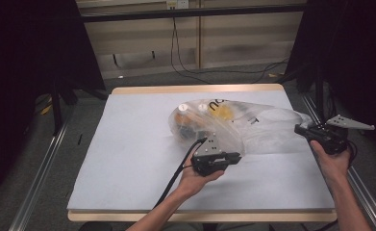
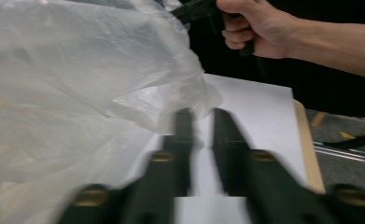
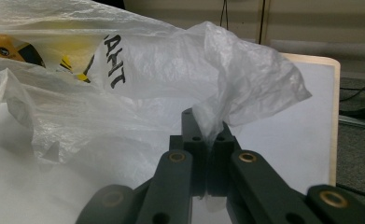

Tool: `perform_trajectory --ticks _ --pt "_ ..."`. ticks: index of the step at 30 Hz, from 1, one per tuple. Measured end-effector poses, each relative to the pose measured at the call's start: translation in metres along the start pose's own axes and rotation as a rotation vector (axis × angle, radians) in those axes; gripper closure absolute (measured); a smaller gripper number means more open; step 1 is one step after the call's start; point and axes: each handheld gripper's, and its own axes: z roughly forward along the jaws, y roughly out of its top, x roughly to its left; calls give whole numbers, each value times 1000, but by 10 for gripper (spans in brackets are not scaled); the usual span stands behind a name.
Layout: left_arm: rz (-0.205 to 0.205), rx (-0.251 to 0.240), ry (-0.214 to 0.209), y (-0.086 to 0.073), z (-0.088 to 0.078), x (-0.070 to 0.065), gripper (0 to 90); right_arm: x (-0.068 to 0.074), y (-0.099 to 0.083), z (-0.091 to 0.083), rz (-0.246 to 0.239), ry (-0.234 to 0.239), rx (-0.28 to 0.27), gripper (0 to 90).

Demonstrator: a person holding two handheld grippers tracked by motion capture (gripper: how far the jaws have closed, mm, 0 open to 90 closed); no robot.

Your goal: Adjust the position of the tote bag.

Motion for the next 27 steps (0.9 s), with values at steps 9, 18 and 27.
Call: perform_trajectory --ticks 9,18,27 --pt "-29 -23 37 2 4 -1 504 7 5 -3 -3 13 -21 893" --pt "-32 -5 61 5 9 2 849 15 9 -8 -26 49 -31 894" --pt "-12 -7 -2 9 1 2 892 20 12 -11 -28 83 -68 895"
